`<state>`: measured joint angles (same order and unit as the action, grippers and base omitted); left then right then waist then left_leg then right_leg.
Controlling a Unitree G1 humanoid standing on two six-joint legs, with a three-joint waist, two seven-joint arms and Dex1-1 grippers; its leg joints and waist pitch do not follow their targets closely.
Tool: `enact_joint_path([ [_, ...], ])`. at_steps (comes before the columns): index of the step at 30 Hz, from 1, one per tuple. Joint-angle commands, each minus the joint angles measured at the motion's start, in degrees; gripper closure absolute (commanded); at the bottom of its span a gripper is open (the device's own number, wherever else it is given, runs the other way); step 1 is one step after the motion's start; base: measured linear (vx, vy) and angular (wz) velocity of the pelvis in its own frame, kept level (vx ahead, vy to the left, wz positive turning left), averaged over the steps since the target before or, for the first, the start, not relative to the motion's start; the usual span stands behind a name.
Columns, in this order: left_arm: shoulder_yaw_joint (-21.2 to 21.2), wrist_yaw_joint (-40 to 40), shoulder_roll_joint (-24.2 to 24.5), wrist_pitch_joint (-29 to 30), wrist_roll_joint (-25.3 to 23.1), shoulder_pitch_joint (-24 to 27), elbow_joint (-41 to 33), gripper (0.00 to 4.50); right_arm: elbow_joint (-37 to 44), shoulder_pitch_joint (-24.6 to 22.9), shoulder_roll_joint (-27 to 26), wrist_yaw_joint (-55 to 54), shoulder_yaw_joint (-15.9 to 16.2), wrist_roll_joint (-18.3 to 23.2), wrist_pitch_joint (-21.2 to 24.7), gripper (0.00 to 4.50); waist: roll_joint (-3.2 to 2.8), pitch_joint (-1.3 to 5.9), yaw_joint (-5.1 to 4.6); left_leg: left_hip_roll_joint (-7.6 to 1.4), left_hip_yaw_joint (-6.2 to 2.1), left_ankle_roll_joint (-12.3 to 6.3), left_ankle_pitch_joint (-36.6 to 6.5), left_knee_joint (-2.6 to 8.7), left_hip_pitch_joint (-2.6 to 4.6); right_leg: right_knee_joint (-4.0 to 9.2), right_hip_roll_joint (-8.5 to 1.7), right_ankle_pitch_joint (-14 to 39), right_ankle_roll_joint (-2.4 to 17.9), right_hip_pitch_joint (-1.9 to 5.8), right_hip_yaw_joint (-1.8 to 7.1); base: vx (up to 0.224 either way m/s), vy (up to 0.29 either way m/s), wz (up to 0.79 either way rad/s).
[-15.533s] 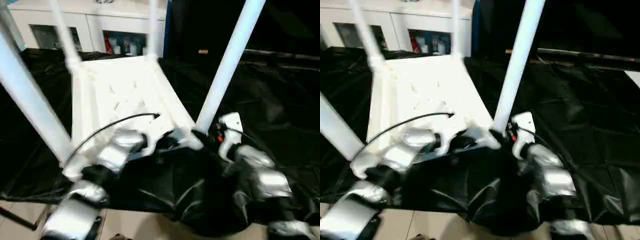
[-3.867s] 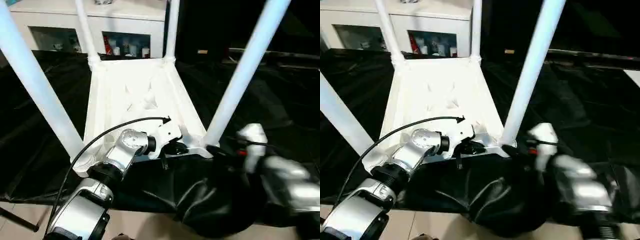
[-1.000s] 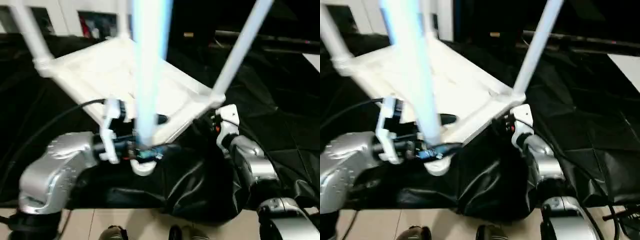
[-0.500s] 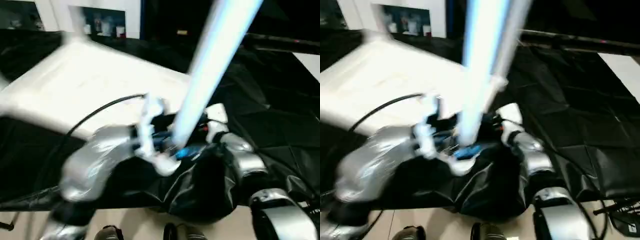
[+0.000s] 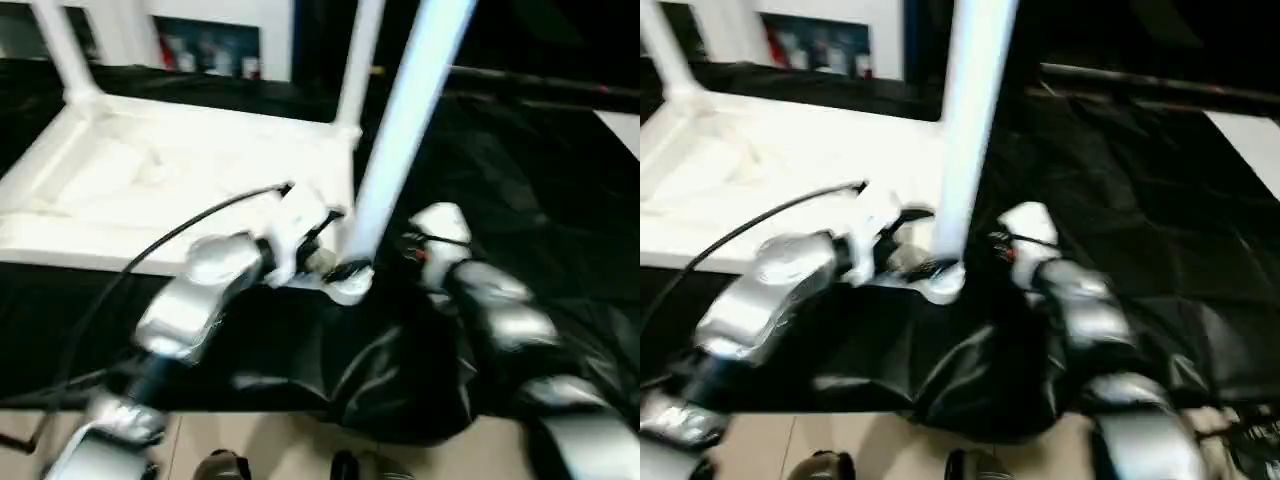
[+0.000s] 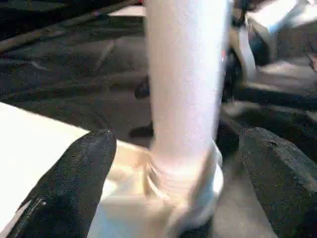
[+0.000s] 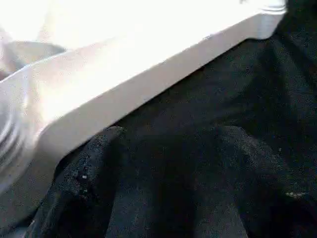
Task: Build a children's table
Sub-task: Rotate table base
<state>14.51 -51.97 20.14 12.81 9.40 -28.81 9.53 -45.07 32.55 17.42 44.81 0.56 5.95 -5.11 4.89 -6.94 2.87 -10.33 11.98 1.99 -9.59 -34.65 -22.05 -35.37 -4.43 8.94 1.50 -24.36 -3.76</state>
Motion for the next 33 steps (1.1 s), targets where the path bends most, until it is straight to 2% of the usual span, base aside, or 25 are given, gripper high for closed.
enact_joint_path([
  [1,2.66,-5.39,2.30,-1.47,-0.20,0.04,1.41,0.21,5.64,-2.52,3.72,7.97,1.33,1.96,1.52,1.30,-0.75,6.39,0.63,-3.09,-1.36,-3.43,-9.10,3.38,1.55,3.52,-3.98,9.22,14.12,3.75,3.06,0.000,0.000,0.00],
  [2,3.46,-6.38,3.23,-1.84,-1.00,-0.20,2.37,0.32,6.99,-3.23,4.79,9.82,1.57,2.41,1.87,1.30,-0.77,6.35,0.81,-3.23,-1.45,-3.09,-9.88,3.43,1.65,3.53,-4.08,10.37,13.91,3.67,3.06,0.000,0.000,0.00],
  [3,3.82,-6.77,3.62,-2.02,-1.39,-0.32,2.82,0.32,7.56,-3.54,5.25,10.62,1.68,2.59,2.01,1.30,-1.20,6.22,1.02,-3.20,-1.48,-2.55,-11.72,3.61,1.80,3.88,-3.89,12.58,13.07,3.50,3.01,0.000,0.000,0.00],
  [4,5.40,-7.46,4.80,-3.50,-3.96,-1.64,6.02,0.40,10.10,-4.90,7.37,13.79,2.29,3.28,2.85,1.30,-1.16,6.04,0.90,-3.18,-1.64,-1.47,-13.91,3.82,1.87,4.16,-4.07,15.99,12.55,3.48,2.99,0.000,0.000,0.00],
  [5,5.40,-7.46,4.80,-3.50,-3.96,-1.64,6.02,0.51,10.10,-4.90,7.37,13.79,2.29,3.28,2.85,1.30,-1.12,5.95,0.97,-3.06,-1.75,-1.29,-14.99,3.89,1.89,4.68,-3.96,18.25,11.55,3.55,2.92,0.000,0.000,0.00],
  [6,6.30,-7.45,5.22,-4.64,-5.68,-2.79,8.58,0.66,12.08,-6.00,8.88,15.87,2.82,3.68,3.46,1.30,-1.70,5.97,1.17,-3.19,-1.87,-0.40,-16.56,3.85,2.31,4.81,-4.20,20.90,10.71,3.23,3.01,0.000,0.000,0.00],
  [8,7.04,-7.71,5.34,-6.26,-7.55,-4.40,11.97,0.84,15.46,-7.77,11.00,18.66,3.50,4.16,4.58,1.30,-1.44,5.74,1.10,-3.09,-2.05,0.25,-18.48,4.12,2.20,5.50,-4.14,24.69,9.18,3.34,2.88,0.000,0.000,0.00],
  [9,7.51,-8.70,5.18,-7.40,-8.34,-5.75,14.46,0.88,18.39,-9.28,12.56,20.68,3.96,4.54,5.68,1.30,-2.26,5.80,1.34,-3.06,-2.13,0.76,-20.36,4.04,2.83,5.91,-4.25,27.32,8.30,3.05,2.86,0.000,0.000,0.00],
  [10,7.96,-9.39,5.11,-8.42,-8.95,-6.70,16.01,0.98,20.20,-10.19,13.48,21.85,4.24,4.78,6.37,1.30,-1.73,5.86,1.35,-3.04,-2.32,0.77,-20.75,4.06,2.68,5.99,-4.40,28.42,7.78,3.29,2.73,0.000,0.000,0.00],
  [11,7.96,-9.39,5.11,-8.42,-8.95,-6.70,16.01,1.11,20.20,-10.19,13.48,21.85,4.24,4.78,6.37,1.30,-1.92,5.71,1.35,-2.92,-2.48,0.64,-20.76,4.25,2.45,6.27,-4.37,29.45,7.30,3.46,2.65,0.000,0.000,0.00],
  [12,8.29,-9.84,5.10,-9.09,-9.34,-7.30,16.98,1.23,21.29,-10.73,14.02,22.57,4.40,4.93,6.79,1.30,-1.74,6.02,1.39,-3.06,-2.58,0.62,-20.43,4.14,2.49,6.21,-4.66,30.01,7.12,3.45,2.61,0.000,0.000,0.00],
  [13,8.29,-9.84,5.10,-9.09,-9.34,-7.30,16.98,1.30,21.29,-10.73,14.02,22.57,4.40,4.93,6.79,1.30,-1.61,6.14,1.42,-3.05,-2.61,0.36,-19.77,4.04,2.30,6.15,-4.77,30.06,7.18,3.52,2.57,0.000,0.000,0.00],
  [14,8.60,-9.60,4.47,-10.93,-10.40,-9.17,20.10,1.35,23.59,-12.13,14.82,23.33,4.47,5.08,7.63,1.30,-2.52,6.15,1.44,-3.00,-2.75,0.38,-19.53,4.11,2.21,6.10,-4.74,29.66,7.40,3.59,2.56,0.000,0.000,0.00],
  [15,8.66,-9.40,4.28,-11.56,-10.67,-9.68,20.98,1.44,24.28,-12.58,14.98,23.42,4.45,5.13,7.88,1.30,-2.21,6.30,1.46,-2.96,-2.57,0.11,-19.61,3.97,2.41,6.31,-4.48,28.74,7.26,3.36,2.52,0.000,0.000,0.00],
  [17,9.32,-8.11,3.92,-12.94,-11.88,-11.17,23.18,1.69,25.60,-13.43,15.31,23.57,4.41,5.39,8.43,1.30,-1.96,6.33,1.48,-2.80,-2.54,-0.30,-19.47,3.94,2.25,6.32,-4.34,28.28,7.44,3.48,2.40,0.000,0.000,0.00],
  [19,9.84,-6.24,3.06,-15.19,-13.56,-13.32,26.89,1.82,27.80,-14.69,15.92,23.74,4.45,5.95,9.58,1.30,-2.15,6.59,1.77,-2.85,-2.58,-0.58,-18.36,3.82,2.25,6.12,-4.46,26.86,7.57,3.57,2.39,0.000,0.000,0.00],
  [21,10.18,-5.71,2.64,-15.31,-14.28,-14.08,28.19,2.14,28.49,-15.17,16.02,23.82,4.65,6.03,9.91,1.30,-1.96,6.58,1.67,-2.87,-2.61,-0.90,-17.59,3.91,1.85,5.94,-4.38,25.58,8.02,3.77,2.29,0.000,0.000,0.00],
  [25,10.85,-5.50,1.28,-16.64,-16.32,-16.13,32.91,2.46,31.19,-16.54,16.32,23.71,5.08,6.22,11.51,1.30,-2.07,6.88,2.14,-2.87,-2.33,-1.81,-15.56,3.76,1.93,5.66,-4.24,21.40,9.19,3.74,2.44,0.000,0.000,0.00],
  [26,10.98,-5.65,1.02,-16.84,-16.54,-16.37,33.58,2.46,31.54,-16.66,16.32,23.64,5.15,6.22,11.71,1.30,-2.05,6.94,2.31,-2.97,-2.41,-1.87,-15.14,3.78,1.85,5.39,-4.47,20.44,9.64,3.91,2.45,0.000,0.000,0.00],
  [28,12.32,-4.59,0.68,-17.96,-18.49,-17.47,36.09,2.65,32.44,-16.70,16.40,23.77,5.22,6.30,12.23,1.30,-2.01,6.90,2.39,-2.83,-2.34,-2.12,-15.25,3.77,1.85,5.57,-4.32,20.96,9.28,3.82,2.37,0.000,0.000,0.00],
  [29,12.65,-4.23,0.63,-18.32,-19.03,-17.72,36.72,2.74,32.67,-16.74,16.43,23.82,5.22,6.32,12.35,1.30,-2.07,6.89,2.45,-2.98,-2.44,-1.85,-15.60,3.79,1.92,5.57,-4.58,21.81,9.26,3.91,2.35,0.000,0.000,0.00],
  [33,12.59,-4.26,0.00,-18.76,-19.15,-18.14,38.50,3.00,33.26,-16.86,16.76,23.81,5.22,6.40,12.76,1.30,-2.08,6.62,2.38,-2.88,-2.45,-1.46,-17.34,3.74,2.17,6.24,-4.61,26.38,8.36,3.57,2.16,0.000,0.000,0.00],
])
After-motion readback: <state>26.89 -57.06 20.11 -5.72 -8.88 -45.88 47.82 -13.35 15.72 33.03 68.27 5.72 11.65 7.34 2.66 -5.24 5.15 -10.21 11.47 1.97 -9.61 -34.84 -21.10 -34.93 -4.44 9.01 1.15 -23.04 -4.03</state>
